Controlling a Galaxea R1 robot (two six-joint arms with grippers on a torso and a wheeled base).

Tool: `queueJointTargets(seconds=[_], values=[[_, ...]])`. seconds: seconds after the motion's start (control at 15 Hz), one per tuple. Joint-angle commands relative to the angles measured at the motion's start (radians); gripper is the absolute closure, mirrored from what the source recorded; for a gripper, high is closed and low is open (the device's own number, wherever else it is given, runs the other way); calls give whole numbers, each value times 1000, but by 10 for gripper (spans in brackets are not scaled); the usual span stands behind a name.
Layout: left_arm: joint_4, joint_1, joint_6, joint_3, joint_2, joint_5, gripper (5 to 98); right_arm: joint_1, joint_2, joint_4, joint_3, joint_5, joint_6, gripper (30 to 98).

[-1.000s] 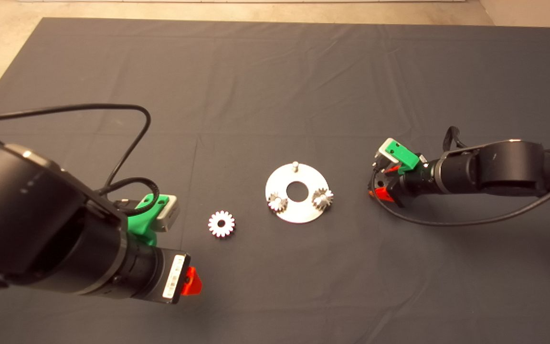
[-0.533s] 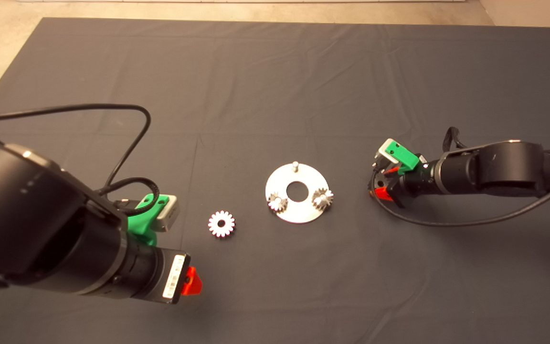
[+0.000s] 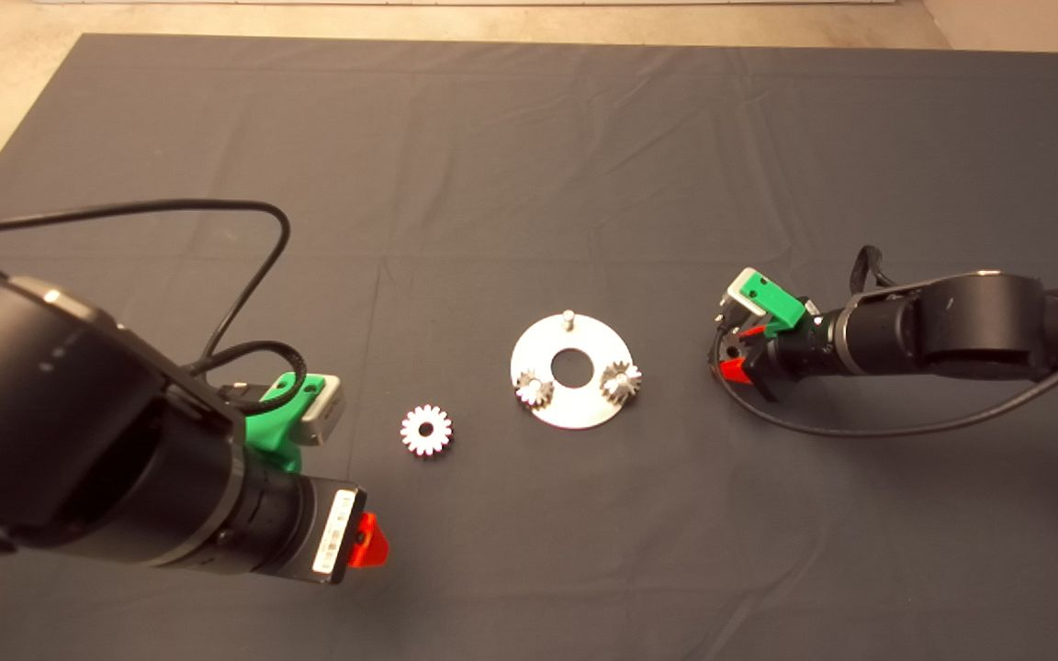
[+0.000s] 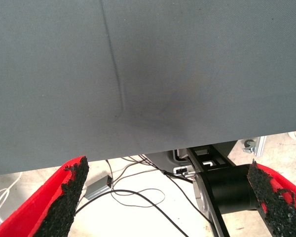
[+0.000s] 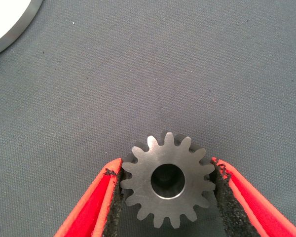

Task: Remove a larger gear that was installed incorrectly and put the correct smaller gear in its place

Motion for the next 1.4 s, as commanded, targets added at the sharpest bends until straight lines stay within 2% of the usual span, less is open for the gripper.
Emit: queueJointTargets(seconds=[0.0, 0.13, 0.8, 0.87, 1.0, 1.2, 1.33], values=[[-20, -21, -8, 18, 0, 132, 203, 8, 1, -27, 8, 0, 4, 821], [-20, -21, -8, 18, 0, 132, 203, 2, 1, -27, 8, 0, 2, 846], [-22, -20, -8, 18, 0, 132, 203, 2, 4, -27, 10, 2, 9, 869], [-22, -20, -8, 18, 0, 132, 203, 6, 5, -26, 15, 2, 18, 872], [-22, -20, -8, 18, 0, 132, 203, 15, 7, -26, 17, 2, 84, 872], [-22, -20, -8, 18, 0, 132, 203, 90, 84, -13, 17, -12, 109, 873], [-22, -20, -8, 18, 0, 132, 203, 118, 121, -12, 16, -17, 152, 873]])
